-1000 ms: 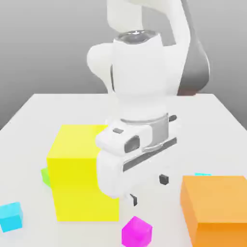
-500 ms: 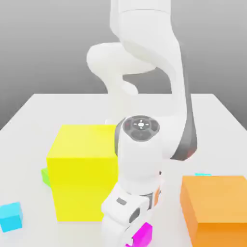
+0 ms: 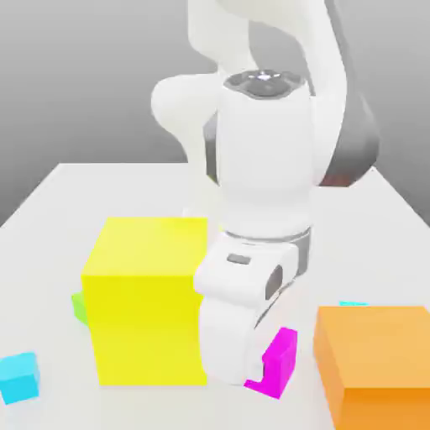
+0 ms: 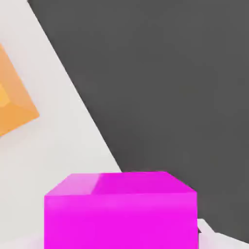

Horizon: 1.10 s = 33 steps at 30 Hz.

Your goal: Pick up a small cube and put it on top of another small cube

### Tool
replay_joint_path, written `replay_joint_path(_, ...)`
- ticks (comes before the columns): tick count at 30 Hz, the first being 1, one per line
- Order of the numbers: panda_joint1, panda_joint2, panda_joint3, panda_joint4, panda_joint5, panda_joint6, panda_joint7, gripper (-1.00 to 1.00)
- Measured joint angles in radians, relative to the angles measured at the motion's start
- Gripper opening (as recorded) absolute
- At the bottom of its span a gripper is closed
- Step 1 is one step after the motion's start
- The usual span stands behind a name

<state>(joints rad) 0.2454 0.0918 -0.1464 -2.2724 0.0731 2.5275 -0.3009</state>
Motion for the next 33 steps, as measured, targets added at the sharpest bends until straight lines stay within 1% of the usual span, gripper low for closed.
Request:
replay_joint_path(1,-0.008,-0.02,-0.005,0.011,-0.019,-0.014,-0.01,-1.0)
replay_joint_path(3,-0.068,-0.066,-0.034,-0.019,-0.07,-0.021,-0.036,-1.0)
replay_joint_path(7,-0.207,-0.165,-0.089,-0.129,-0.186,-0.015,-0.096,-1.0)
replay_joint_path(12,-0.339,-0.291,-0.174,-0.276,-0.338,-0.007,-0.166,-1.0)
replay_joint_path(15,-0.408,-0.333,-0.236,-0.379,-0.378,0.02,-0.208,-1.0)
replay_joint_path(19,-0.49,-0.371,-0.323,-0.524,-0.403,0.069,-0.266,-1.0)
replay_joint_path(20,-0.505,-0.376,-0.344,-0.559,-0.403,0.083,-0.28,-1.0)
replay_joint_path(22,-0.502,-0.354,-0.378,-0.607,-0.368,0.12,-0.302,-1.0)
replay_joint_path(25,-0.465,-0.266,-0.409,-0.622,-0.291,0.209,-0.353,-1.0)
replay_joint_path(27,-0.434,-0.194,-0.422,-0.623,-0.213,0.277,-0.407,-1.0)
replay_joint_path(29,-0.397,-0.117,-0.418,-0.623,-0.094,0.345,-0.489,-1.0)
replay_joint_path(30,-0.398,-0.077,-0.394,-0.622,-0.017,0.377,-0.543,1.0)
replay_joint_path(33,-0.386,-0.077,-0.394,-0.622,-0.017,0.377,-0.543,1.0)
